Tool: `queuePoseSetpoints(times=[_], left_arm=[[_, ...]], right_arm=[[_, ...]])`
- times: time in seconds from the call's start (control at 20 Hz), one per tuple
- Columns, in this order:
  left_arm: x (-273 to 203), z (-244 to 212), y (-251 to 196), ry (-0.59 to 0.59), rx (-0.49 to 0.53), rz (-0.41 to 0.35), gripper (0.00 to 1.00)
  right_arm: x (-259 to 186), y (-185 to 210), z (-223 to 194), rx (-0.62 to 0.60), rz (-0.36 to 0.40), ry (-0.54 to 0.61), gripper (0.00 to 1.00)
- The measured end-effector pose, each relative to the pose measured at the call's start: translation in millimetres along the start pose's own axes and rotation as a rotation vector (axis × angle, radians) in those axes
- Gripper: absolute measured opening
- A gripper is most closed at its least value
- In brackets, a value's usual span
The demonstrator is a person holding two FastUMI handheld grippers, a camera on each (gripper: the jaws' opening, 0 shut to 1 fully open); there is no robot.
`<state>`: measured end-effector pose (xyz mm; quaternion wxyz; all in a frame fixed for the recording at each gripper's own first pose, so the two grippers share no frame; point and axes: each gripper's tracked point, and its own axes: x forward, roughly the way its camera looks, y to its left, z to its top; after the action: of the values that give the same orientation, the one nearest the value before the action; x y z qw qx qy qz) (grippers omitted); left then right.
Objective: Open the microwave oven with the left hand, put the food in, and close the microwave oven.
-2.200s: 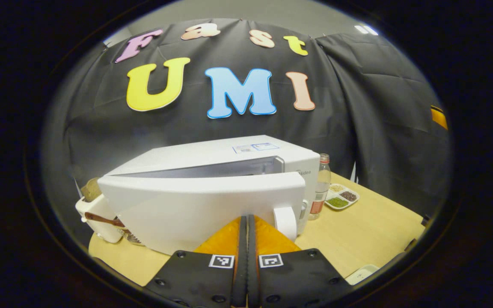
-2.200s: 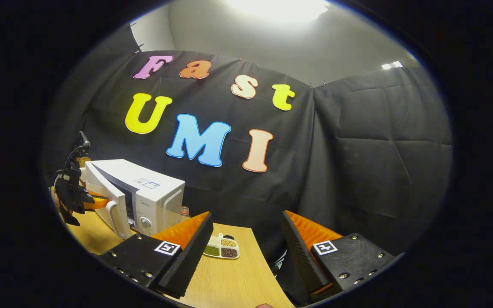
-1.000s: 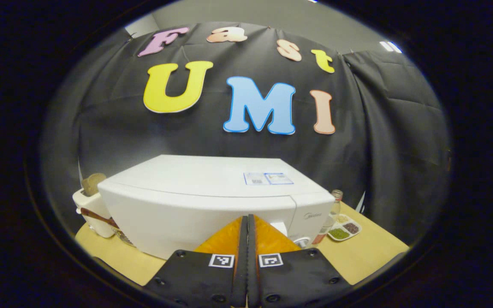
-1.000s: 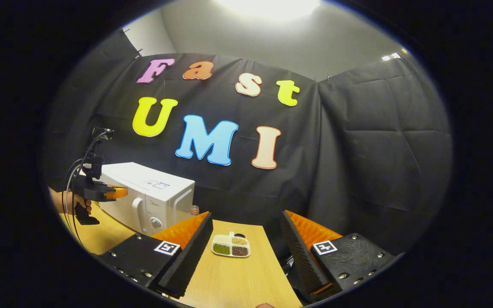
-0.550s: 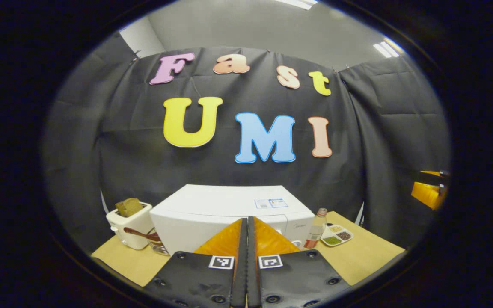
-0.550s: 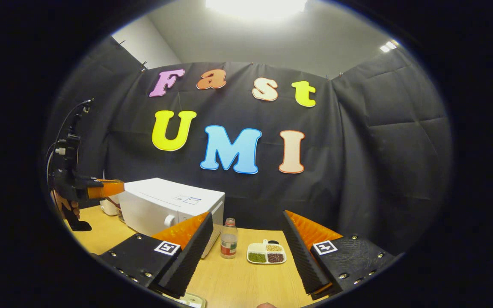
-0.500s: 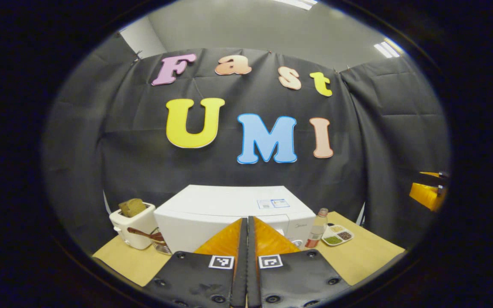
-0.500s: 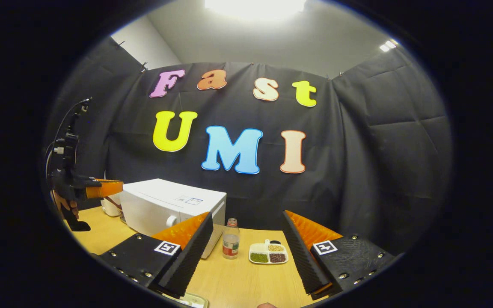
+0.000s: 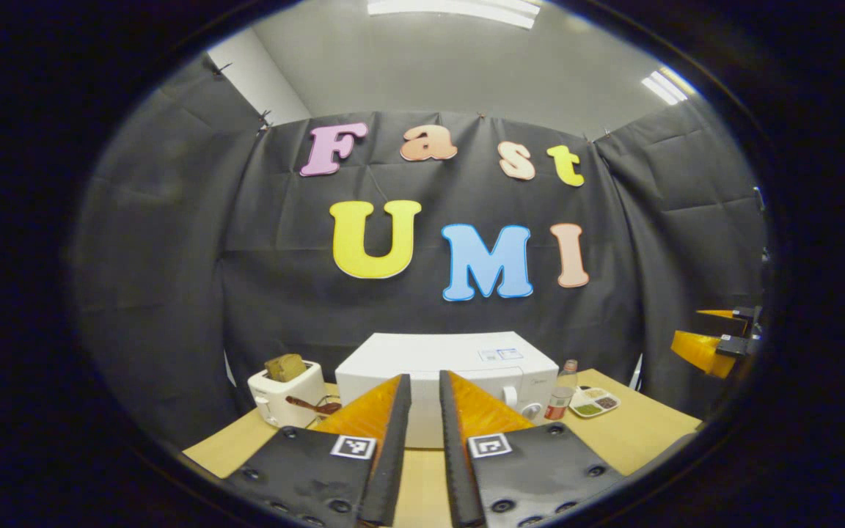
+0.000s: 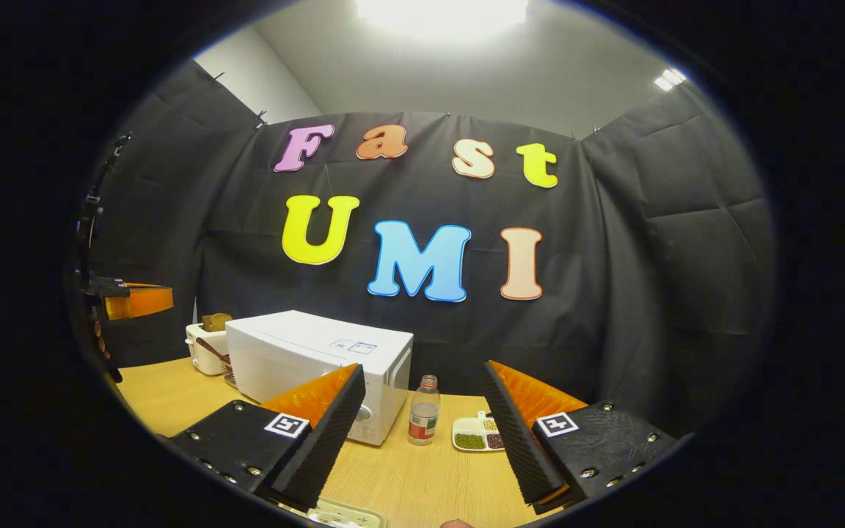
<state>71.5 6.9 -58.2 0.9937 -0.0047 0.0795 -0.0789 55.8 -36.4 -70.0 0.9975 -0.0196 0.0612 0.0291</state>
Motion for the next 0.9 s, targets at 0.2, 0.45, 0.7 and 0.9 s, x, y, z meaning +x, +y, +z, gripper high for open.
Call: queuePoseSetpoints(times=[0.2,0.45,0.7,0.9], left_arm=[[-14.0,0.6,7.7,-0.013,0.006,0.023,0.77],[-24.7,-2.5,19.1,-0.015,0.005,0.063,0.95],[-25.8,-0.5,24.8,-0.021,0.011,0.071,0.98],[-25.0,0.6,22.5,-0.023,0.007,0.059,0.98]], right_arm=[[-4.5,15.4,4.6,0.006,0.019,-0.012,0.97],[-7.5,25.1,19.8,0.004,0.032,-0.052,0.97],[-4.6,27.6,23.2,0.019,0.035,-0.055,0.97],[-4.6,25.8,32.1,0.012,0.022,-0.079,0.97]])
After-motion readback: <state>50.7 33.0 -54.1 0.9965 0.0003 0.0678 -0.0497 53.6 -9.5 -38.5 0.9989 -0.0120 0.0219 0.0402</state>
